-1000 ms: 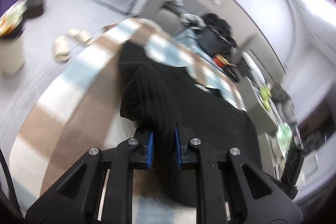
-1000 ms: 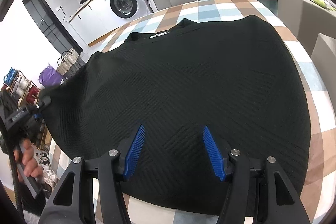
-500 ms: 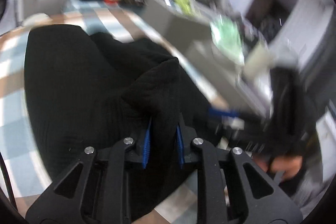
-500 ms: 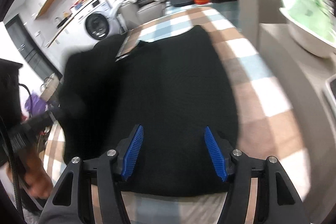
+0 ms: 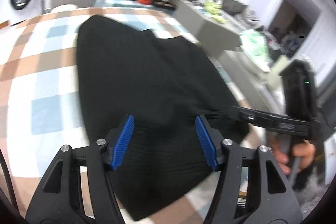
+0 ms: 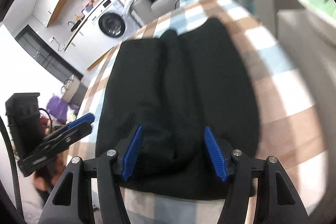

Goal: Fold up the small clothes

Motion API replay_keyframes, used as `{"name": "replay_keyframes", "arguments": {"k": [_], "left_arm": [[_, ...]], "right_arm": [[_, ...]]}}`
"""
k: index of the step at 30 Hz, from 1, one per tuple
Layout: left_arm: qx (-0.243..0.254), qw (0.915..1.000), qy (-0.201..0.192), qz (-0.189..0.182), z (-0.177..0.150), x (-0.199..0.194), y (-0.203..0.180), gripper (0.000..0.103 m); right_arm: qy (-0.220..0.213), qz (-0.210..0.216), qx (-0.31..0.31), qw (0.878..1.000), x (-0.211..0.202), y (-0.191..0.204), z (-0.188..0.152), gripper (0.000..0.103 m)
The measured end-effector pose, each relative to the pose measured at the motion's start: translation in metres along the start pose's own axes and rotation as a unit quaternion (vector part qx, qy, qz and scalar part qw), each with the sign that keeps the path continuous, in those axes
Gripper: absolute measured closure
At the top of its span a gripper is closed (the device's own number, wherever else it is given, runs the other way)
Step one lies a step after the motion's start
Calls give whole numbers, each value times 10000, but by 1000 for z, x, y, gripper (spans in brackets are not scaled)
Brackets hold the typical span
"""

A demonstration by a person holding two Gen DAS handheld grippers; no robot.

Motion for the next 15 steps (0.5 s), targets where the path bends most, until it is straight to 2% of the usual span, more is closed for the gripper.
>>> {"name": "replay_keyframes", "arguments": {"k": [2,5,12,14,15], "left_arm": [[-44,9996,59,283,-4,4,14,45],[-109,9986,119,509,-15,5,31,45],[-322,9974,262,594,-29,13,56,45],[-383,9971,267,598,-30,14,61,45],[-408,9969,284,607,-30,15,62,45]], "right_arm": [[221,-39,60,9997,11,0,-6,41],[248,-192,-45,9995,15,3,-8,41],[559,-131,210,9981,17,-1,-12,43],[570,-265,72,9980,20,2,-13,65],[591,-272,5,9979,23,3,-13,81]]}}
Point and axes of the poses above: each gripper's, at about its wrist camera, not at the fingertips, and x roughly the way its jaws point, y to its left, z to its top, the point moved 7 cm from there along x, roughly the way its jaws point, and after that the axes turned 1 degree about -x, right-handed, at the moved point
